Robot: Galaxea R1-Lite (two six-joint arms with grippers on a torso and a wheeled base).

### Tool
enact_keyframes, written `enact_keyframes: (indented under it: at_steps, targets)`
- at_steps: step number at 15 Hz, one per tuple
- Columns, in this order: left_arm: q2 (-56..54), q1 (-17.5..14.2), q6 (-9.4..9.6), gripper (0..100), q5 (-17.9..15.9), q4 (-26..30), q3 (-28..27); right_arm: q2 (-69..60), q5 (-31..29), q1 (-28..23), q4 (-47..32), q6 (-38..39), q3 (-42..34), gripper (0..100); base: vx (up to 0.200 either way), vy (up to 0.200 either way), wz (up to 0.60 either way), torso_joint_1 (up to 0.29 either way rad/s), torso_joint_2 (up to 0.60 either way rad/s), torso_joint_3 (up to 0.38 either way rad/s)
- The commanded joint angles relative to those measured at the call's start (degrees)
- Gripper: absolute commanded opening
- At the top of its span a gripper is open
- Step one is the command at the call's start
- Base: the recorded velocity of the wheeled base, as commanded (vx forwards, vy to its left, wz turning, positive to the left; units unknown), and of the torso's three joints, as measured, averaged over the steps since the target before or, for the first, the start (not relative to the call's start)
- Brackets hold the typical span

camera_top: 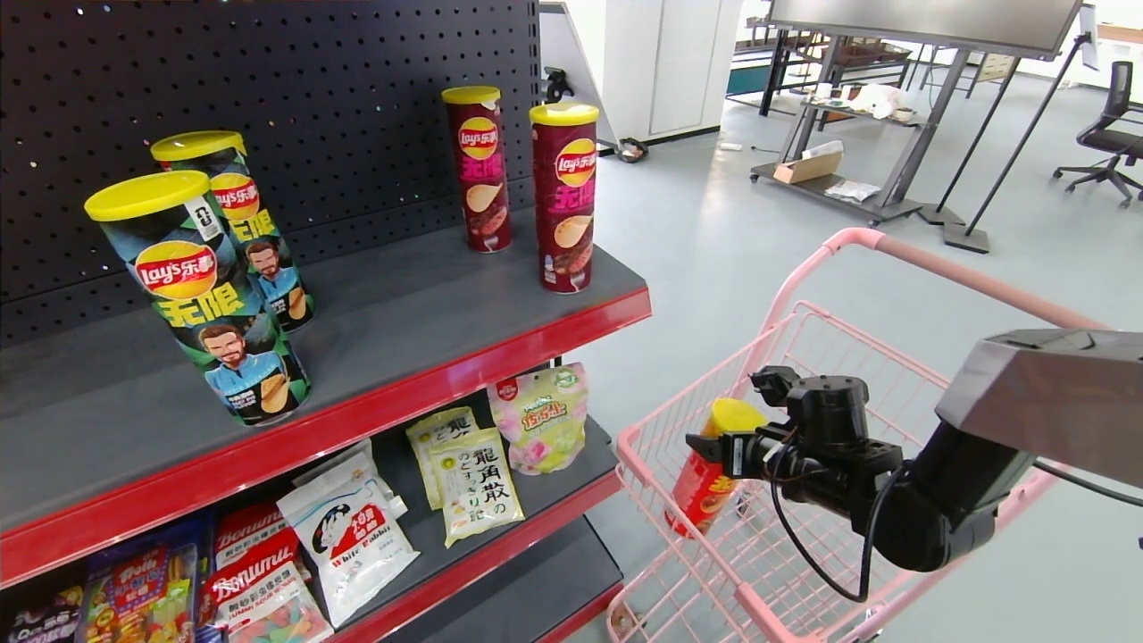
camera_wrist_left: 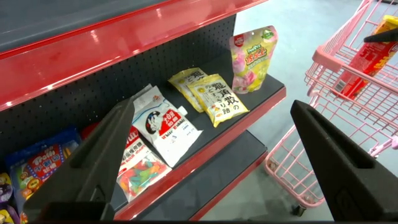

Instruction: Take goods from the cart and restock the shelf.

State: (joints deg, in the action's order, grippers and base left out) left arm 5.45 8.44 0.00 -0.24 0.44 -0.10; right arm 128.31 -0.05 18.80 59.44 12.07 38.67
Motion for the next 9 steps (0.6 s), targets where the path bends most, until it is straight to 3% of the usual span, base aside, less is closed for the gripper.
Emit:
enact_keyframes:
  at_steps: [1, 2, 5, 9]
  targets:
    - [0.0, 0.0, 0.0, 100, 0.1, 0.0, 0.0, 0.5, 0.0, 0.3, 0.0, 0.1, 0.3, 100, 0.0, 0.0, 0.0, 0.0, 0.0, 0.0]
    - [0.0, 0.0, 0.0, 100, 0.1, 0.0, 0.0, 0.5, 0.0, 0.3, 0.0, 0.1, 0.3, 0, 0.0, 0.0, 0.0, 0.0, 0.0, 0.0]
    - [0.0, 0.0, 0.0, 100, 0.0, 0.0, 0.0, 3.4, -1.2, 0.7, 5.2, -0.1, -0.5, 0, 0.0, 0.0, 0.0, 0.0, 0.0, 0.0]
    - [0.0, 0.0, 0.0, 100, 0.0, 0.0, 0.0, -2.5, -3.9, 1.4, 5.2, -1.0, -3.9, 0, 0.0, 0.0, 0.0, 0.0, 0.0, 0.0]
